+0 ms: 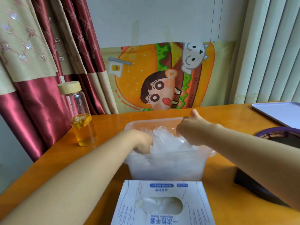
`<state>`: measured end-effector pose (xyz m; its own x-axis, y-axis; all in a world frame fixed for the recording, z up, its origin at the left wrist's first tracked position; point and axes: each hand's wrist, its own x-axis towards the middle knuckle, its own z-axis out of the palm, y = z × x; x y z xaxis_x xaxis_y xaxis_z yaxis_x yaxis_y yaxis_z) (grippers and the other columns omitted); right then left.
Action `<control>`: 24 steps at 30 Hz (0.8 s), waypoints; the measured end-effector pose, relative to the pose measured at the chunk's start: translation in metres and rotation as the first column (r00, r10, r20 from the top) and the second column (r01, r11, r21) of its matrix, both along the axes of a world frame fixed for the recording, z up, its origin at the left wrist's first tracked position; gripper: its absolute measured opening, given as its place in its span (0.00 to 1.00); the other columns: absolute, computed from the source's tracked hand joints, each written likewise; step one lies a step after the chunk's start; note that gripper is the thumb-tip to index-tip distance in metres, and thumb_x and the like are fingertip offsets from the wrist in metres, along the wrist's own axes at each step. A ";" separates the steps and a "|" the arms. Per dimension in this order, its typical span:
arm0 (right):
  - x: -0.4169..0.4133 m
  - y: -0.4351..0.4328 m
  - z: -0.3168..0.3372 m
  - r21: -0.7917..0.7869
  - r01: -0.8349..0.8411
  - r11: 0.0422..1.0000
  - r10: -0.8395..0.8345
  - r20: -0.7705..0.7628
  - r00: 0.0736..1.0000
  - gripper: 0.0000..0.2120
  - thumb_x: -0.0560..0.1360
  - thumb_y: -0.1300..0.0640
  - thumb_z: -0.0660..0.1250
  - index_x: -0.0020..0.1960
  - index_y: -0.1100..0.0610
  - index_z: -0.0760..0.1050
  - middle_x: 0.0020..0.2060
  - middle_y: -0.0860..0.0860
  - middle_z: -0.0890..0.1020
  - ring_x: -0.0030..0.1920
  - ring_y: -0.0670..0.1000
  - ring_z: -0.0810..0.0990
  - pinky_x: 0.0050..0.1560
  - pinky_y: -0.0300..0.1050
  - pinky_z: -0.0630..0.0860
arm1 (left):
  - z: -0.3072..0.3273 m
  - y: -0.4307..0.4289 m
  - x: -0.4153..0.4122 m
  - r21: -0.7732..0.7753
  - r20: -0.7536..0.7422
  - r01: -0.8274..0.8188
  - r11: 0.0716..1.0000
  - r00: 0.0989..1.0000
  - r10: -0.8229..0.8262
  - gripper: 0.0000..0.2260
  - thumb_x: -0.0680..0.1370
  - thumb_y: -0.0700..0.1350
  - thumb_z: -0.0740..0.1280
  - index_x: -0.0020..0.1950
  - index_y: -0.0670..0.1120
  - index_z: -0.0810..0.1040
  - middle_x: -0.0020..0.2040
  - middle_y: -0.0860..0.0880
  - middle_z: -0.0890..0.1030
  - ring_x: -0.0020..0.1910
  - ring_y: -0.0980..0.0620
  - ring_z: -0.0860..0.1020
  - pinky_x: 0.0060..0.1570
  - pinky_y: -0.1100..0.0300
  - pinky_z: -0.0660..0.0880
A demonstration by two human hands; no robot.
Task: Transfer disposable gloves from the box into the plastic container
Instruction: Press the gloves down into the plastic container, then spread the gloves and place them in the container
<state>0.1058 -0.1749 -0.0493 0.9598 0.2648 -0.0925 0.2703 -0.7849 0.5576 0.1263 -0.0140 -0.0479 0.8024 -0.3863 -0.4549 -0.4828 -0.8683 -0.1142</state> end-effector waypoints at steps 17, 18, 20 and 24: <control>-0.016 0.019 0.003 0.508 0.606 0.612 -0.209 -0.635 0.743 0.23 0.82 0.45 0.53 0.66 0.61 0.71 0.62 0.55 0.76 0.59 0.54 0.76 0.61 0.46 0.73 | 0.012 0.000 -0.046 -0.335 -0.240 -0.310 0.890 0.941 0.238 0.18 0.82 0.50 0.52 0.66 0.46 0.73 0.55 0.47 0.74 0.54 0.48 0.70 0.56 0.57 0.66; -0.016 0.018 0.004 0.504 0.560 0.658 -0.205 -0.595 0.777 0.24 0.82 0.44 0.52 0.65 0.60 0.73 0.61 0.54 0.77 0.56 0.53 0.77 0.59 0.44 0.72 | 0.010 0.000 -0.046 -0.338 -0.214 -0.291 0.895 0.950 0.228 0.19 0.82 0.50 0.50 0.67 0.46 0.72 0.56 0.47 0.73 0.55 0.48 0.70 0.57 0.57 0.65; -0.021 0.013 0.009 0.541 0.397 0.741 -0.158 -0.434 0.887 0.25 0.81 0.42 0.52 0.59 0.58 0.79 0.52 0.53 0.81 0.43 0.48 0.76 0.50 0.40 0.72 | 0.010 0.005 -0.044 -0.398 -0.126 -0.216 0.892 0.976 0.181 0.19 0.83 0.49 0.50 0.68 0.46 0.73 0.62 0.48 0.74 0.60 0.48 0.71 0.62 0.57 0.65; -0.056 0.003 0.019 0.712 -0.141 0.688 0.046 0.151 0.987 0.15 0.78 0.47 0.61 0.51 0.54 0.83 0.40 0.45 0.81 0.37 0.45 0.76 0.38 0.38 0.73 | 0.012 0.032 -0.058 -0.579 0.184 0.020 0.815 0.977 0.107 0.14 0.83 0.48 0.56 0.62 0.51 0.79 0.60 0.55 0.79 0.57 0.54 0.75 0.57 0.62 0.71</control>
<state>0.0499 -0.1721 -0.0306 0.9170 0.2935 0.2700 0.3380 -0.9313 -0.1356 0.0686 0.0179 -0.0354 0.8728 -0.4879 0.0104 -0.4647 -0.8244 0.3232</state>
